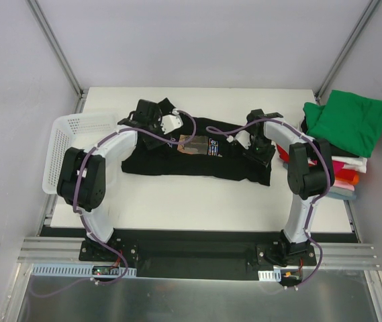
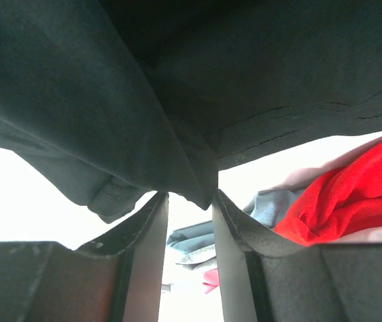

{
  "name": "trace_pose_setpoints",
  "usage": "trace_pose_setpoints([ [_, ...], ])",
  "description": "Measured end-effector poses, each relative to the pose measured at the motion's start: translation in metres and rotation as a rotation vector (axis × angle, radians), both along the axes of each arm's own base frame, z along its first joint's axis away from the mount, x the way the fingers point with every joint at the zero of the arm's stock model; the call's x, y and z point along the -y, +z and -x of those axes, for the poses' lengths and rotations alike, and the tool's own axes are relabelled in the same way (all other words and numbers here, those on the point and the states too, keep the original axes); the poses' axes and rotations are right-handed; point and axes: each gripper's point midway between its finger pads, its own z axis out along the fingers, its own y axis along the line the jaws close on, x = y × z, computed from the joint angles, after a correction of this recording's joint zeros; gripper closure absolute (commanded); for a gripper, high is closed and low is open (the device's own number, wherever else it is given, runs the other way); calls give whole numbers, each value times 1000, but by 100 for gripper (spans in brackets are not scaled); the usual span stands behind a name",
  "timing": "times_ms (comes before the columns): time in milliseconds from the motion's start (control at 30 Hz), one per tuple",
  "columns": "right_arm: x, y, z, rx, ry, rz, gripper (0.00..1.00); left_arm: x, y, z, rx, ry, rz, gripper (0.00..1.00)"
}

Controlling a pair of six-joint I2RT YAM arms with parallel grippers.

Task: Fold and stack the t-shirts
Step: Fold the tshirt

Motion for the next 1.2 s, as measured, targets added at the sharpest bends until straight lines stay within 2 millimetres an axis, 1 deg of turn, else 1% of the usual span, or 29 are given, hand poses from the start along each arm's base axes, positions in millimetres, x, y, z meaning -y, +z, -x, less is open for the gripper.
trace_pose_setpoints([
  [100,0,0,1,-2,-2,0,66,-1,-5,13,-18,-6,9,27],
  [200,1,-1,1,-1,-3,0,67,-1,-10,31,-40,-16,18,26],
  [267,1,-1,2,-2,-5,0,67,5,-11,41,-51,-38,32,26],
  [333,0,0,2,-1,-9,-1,68,11,-10,46,-52,-59,43,26],
  [400,0,0,2,-1,-12,-2,68,17,-9,47,-51,-74,54,26],
  [533,0,0,2,0,-17,-3,69,21,-11,49,-63,-93,70,26],
  [600,0,0,2,-1,-18,-2,69,22,-15,49,-72,-100,69,26],
  [767,1,-1,4,-6,-19,-1,71,24,-32,51,-118,-120,62,27],
  [867,1,-1,4,-6,-19,-1,71,26,-37,50,-131,-127,61,27],
  [967,1,-1,4,-6,-20,-1,71,29,-38,47,-134,-134,70,27],
  [1200,0,-2,6,-11,-21,-3,73,36,-33,34,-116,-139,79,28],
])
